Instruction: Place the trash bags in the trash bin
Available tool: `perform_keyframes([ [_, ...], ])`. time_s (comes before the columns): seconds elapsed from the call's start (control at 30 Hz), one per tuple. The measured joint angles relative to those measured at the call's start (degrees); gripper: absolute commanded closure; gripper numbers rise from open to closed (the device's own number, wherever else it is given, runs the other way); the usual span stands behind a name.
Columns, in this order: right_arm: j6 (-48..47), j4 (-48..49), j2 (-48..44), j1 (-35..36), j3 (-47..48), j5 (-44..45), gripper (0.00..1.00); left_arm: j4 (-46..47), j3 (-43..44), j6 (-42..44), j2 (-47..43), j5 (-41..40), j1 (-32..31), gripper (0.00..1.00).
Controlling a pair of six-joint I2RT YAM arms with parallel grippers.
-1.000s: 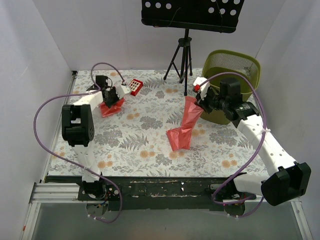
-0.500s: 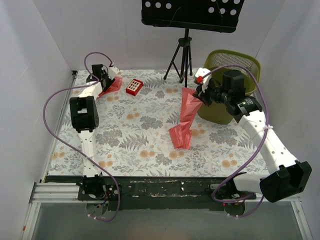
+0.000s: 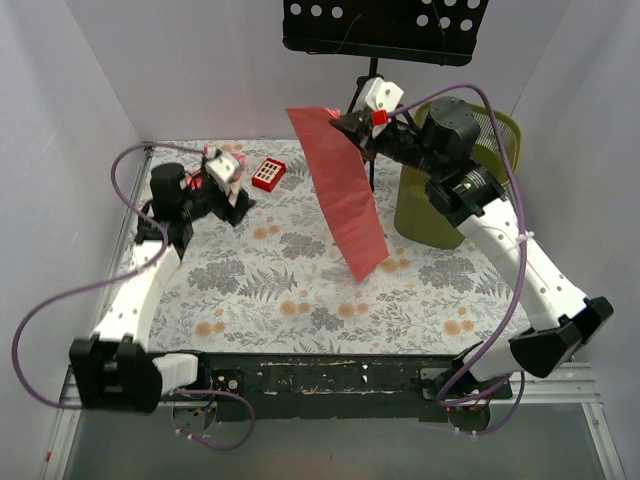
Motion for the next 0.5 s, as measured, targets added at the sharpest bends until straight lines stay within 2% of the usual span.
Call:
perform_keyframes([
  [0.1, 1.1, 5.0, 5.4, 3.2, 8.2, 3.5, 0.99, 1.8, -10.1, 1.1, -12.5, 8.5, -6.5, 0.18],
  [0.17, 1.8, 6.8, 9.4, 4.8, 14.4, 6.4, 0.99, 1.8, -14.9, 1.7, -15.7, 12.6, -10.4, 0.12],
  [0.23, 2.5, 8.2, 13.4, 5.8, 20.9, 8.8, 0.99, 1.8, -17.6, 1.3, -15.5, 14.1, -12.5, 0.12],
  [0.33, 3.6, 9.5, 17.1, 6.7, 27.5, 11.0, 0.99, 5.0, -21.2, -1.9, -13.8, 12.8, -15.5, 0.11],
  [0.5, 4.6, 10.3, 18.6, 8.2, 32.0, 12.8, 0.99, 15.7, -22.7, -7.0, -10.9, 5.7, -17.6, 0.10],
])
